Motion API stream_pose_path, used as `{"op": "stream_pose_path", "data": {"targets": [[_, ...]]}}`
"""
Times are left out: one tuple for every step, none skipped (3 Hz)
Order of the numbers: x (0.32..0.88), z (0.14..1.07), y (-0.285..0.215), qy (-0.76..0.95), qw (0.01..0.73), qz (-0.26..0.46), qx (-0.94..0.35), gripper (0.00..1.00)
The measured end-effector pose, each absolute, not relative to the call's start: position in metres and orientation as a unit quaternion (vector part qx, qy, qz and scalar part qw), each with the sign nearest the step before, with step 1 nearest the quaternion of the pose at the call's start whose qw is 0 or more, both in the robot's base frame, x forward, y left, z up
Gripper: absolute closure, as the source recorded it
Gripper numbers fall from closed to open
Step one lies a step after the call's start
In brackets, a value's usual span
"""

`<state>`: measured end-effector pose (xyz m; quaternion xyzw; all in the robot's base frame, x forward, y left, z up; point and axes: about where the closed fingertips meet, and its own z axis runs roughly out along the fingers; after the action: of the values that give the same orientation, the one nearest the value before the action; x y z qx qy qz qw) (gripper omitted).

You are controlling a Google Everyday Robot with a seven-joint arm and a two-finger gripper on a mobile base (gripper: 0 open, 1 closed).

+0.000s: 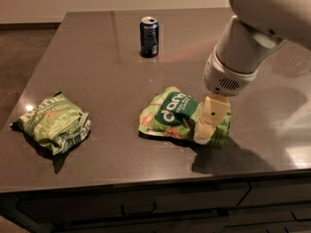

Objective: Move green rice chip bag near pepsi can

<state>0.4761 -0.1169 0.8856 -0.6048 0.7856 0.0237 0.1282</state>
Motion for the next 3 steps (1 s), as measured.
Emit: {"op": "stream_pose_path", "data": {"targets": [[0.4764, 0.8751, -0.1169, 0.789, 0.111, 0.015, -0.604, 0.12], [0.4764, 0.871, -0.1176, 0.792, 0.098, 0.008, -0.603, 0.35], [0.4799, 0.8718, -0.1153, 0.79, 0.09, 0.002, -0.607, 0.57]]}}
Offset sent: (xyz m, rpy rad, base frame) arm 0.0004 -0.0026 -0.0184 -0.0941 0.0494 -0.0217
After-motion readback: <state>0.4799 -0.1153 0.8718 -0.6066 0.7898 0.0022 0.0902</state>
